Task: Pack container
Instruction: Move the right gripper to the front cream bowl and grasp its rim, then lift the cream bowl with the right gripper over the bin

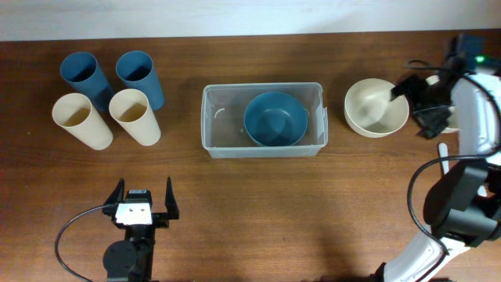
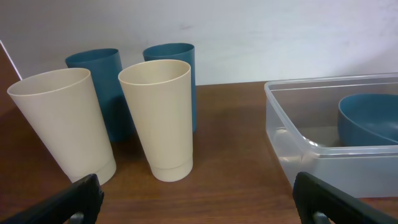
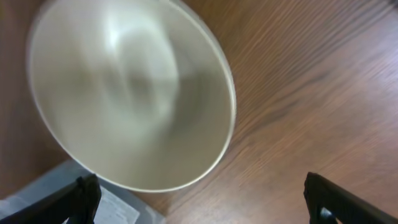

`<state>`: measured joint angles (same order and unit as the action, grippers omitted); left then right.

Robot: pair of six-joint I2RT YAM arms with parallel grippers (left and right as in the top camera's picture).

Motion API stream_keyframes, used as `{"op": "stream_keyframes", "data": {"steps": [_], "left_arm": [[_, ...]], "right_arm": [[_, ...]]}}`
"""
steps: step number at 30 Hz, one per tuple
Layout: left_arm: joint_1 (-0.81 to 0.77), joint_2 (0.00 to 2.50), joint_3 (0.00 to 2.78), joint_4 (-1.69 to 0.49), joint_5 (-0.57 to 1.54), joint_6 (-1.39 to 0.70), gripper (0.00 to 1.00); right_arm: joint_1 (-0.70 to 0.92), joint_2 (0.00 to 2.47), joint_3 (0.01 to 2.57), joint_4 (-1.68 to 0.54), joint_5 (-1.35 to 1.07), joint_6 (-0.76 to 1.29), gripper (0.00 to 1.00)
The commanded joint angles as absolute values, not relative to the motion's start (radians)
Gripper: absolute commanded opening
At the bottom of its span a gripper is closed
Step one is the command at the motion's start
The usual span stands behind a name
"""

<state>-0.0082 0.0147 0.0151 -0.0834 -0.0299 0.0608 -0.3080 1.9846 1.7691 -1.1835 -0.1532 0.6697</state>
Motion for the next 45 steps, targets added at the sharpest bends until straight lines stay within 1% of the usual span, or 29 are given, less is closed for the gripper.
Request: {"op": "stream_keyframes", "data": {"steps": [1, 11, 23, 24, 25, 27, 28, 29, 41, 44, 45], "left_arm": [[-0.010, 0.008, 0.009, -0.083, -0.019, 0.073, 1.00], [-0.010, 0.008, 0.009, -0.083, -0.019, 0.073, 0.99], [-0.010, 0.008, 0.009, -0.083, -0.019, 0.073, 1.00], [-0.010, 0.008, 0.009, -0.083, -0.019, 0.073, 1.00], [-0.010, 0.008, 0.009, -0.083, -0.019, 0.073, 1.00], [-0.010, 0.008, 0.009, -0.083, -0.019, 0.073, 1.00], [-0.010, 0.008, 0.009, -0.083, -0.019, 0.073, 1.00], [-0.010, 0.008, 0.009, -0.083, -0.019, 0.073, 1.00], [-0.010, 0.008, 0.009, -0.083, -0.019, 0.073, 1.00], [-0.010, 0.008, 0.009, -0.083, -0.019, 0.073, 1.00], [-0.010, 0.008, 0.009, -0.083, -0.019, 0.073, 0.99]], "right_arm": [[-0.295, 1.983, 1.695, -1.143, -0.165, 0.691, 0.99], [-0.313, 1.985, 1.528, -0.988, -0.179, 0.693, 0.99], [-0.313, 1.985, 1.462, -0.875, -0.189, 0.693, 0.99], [-0.313, 1.985, 1.462, -0.870, -0.189, 0.693, 0.98], [-0.313, 1.985, 1.462, -0.866, -0.189, 0.693, 0.94], [-0.313, 1.986, 1.462, -0.858, -0.187, 0.693, 0.75], [-0.313, 1.986, 1.462, -0.855, -0.187, 0.693, 0.71], [-0.313, 1.986, 1.462, -0.852, -0.185, 0.693, 0.68], [-0.313, 2.027, 1.462, -0.847, -0.174, 0.693, 0.68], [-0.313, 2.027, 1.462, -0.847, -0.174, 0.693, 0.62], [-0.313, 2.027, 1.462, -0.847, -0.176, 0.693, 0.56]]}}
